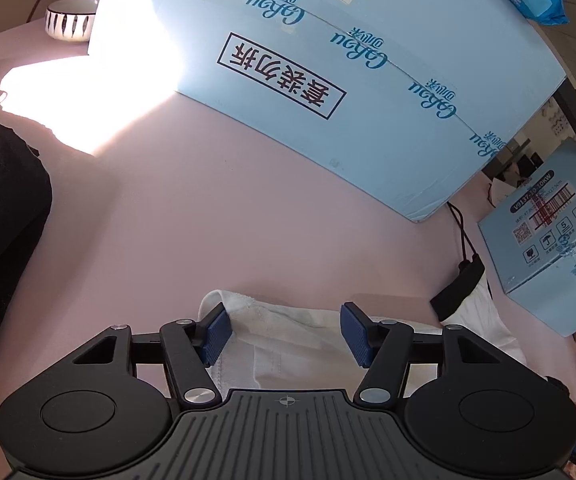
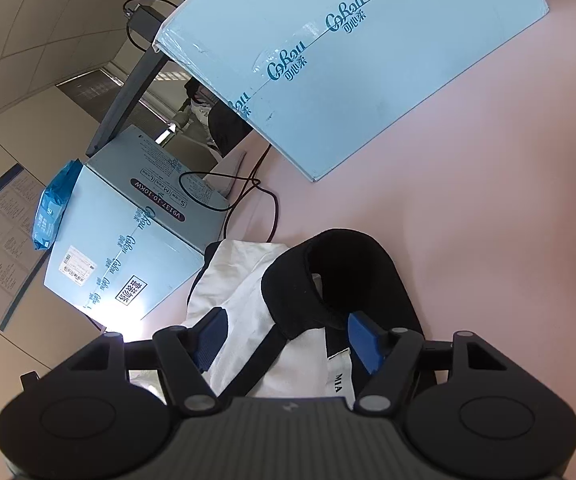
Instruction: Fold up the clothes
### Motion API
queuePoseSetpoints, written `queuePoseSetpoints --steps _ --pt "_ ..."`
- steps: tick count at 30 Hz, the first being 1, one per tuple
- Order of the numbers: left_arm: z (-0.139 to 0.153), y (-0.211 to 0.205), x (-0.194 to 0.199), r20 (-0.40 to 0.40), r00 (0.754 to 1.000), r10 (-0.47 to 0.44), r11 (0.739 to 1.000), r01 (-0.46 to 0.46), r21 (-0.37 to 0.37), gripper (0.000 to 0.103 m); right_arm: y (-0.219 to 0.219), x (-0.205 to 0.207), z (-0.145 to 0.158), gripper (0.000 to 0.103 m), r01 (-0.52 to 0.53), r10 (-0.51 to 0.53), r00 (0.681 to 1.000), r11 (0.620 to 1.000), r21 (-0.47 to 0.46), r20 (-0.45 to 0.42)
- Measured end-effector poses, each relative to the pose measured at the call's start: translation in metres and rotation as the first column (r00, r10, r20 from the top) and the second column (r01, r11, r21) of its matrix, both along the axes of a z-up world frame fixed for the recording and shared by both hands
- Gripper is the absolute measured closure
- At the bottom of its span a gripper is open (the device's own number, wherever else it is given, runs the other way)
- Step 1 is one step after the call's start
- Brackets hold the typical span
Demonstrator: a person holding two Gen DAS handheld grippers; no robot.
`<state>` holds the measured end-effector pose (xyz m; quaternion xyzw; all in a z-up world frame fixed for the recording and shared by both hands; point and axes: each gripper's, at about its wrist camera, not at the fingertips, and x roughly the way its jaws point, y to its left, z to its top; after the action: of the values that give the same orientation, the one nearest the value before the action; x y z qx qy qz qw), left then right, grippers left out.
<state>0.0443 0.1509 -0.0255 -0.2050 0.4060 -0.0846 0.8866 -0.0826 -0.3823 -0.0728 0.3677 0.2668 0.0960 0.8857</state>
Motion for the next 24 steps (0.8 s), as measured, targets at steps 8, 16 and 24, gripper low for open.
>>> queuePoseSetpoints --steps 8,16,24 --pt "0.007 -0.010 0.017 0.079 0.997 0.020 0.996 -0.027 0.088 0.096 0.003 0.008 -0.025 0.034 -0.024 0.022 0.996 1.000 0.013 0.088" --pt "0.015 -0.013 0.060 0.139 0.985 0.102 0.986 -0.119 0.121 0.096 -0.001 0.018 -0.037 0.039 -0.083 0.078 0.991 0.996 0.041 0.113" --pt "-0.004 -0.042 0.103 0.166 0.977 0.136 0.945 -0.178 0.274 0.095 0.000 0.016 -0.037 0.037 -0.078 0.075 0.988 0.997 0.018 0.135"
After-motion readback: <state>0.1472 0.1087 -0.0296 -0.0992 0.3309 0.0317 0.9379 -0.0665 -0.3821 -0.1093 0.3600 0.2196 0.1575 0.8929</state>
